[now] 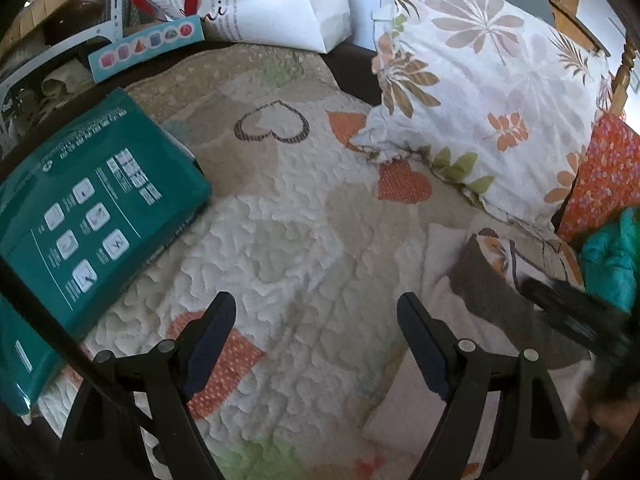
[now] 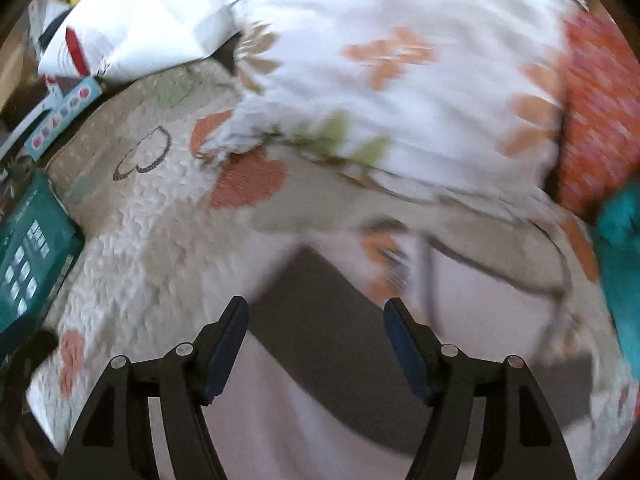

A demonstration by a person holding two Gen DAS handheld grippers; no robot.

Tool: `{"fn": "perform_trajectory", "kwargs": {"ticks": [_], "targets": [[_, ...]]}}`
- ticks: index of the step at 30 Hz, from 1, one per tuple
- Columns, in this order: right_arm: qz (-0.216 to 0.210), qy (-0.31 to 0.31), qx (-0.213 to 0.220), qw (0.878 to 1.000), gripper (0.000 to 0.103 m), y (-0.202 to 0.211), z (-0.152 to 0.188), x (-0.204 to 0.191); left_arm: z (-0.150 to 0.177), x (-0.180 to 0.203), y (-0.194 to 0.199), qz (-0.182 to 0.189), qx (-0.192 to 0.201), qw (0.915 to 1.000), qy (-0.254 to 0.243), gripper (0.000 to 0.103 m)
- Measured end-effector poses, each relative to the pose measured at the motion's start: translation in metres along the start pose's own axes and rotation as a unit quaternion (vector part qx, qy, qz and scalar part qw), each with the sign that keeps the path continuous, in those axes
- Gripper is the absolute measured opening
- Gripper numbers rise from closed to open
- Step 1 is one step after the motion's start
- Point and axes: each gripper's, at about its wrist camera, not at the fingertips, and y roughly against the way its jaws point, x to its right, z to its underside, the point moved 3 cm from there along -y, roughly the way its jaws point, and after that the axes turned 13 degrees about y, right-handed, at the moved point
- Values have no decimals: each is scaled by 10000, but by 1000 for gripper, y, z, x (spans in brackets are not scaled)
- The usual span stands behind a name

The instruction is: Fold small clothes

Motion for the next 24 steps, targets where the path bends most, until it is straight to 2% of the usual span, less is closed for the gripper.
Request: {"fn": "perform_trajectory", "kwargs": {"ticks": [4,9,11,15,19,20,23,24], "targets": [[369,-619,-83,9974,75,49,67,66,20,12,0,66,-142,9997,-207,82],[857,-1489,-95,9851,75,103,168,138,61,41,1,149,-337,9955,-872,82],[861,-2008,-94,9758,75,115,210,166,79,53,0,187,-432,9924,-1136,82],[453,-3074,92,9505,75,121,275,204,104,73,-5,171,-516,9867,-1532,82],[-200,-3659,271,9300,75,101,294,216,118,82,-15,82,-586,9845,-1650,82],[-361,-3664,278,9293,75,94,292,215,121,83,-18,53,-596,9839,-1687,82],[-640,-3363,238,9393,71,80,279,201,127,87,-25,22,-650,9826,-1739,82],[-786,-3271,222,9415,57,74,274,194,128,87,-28,9,-684,9826,-1726,82]]}}
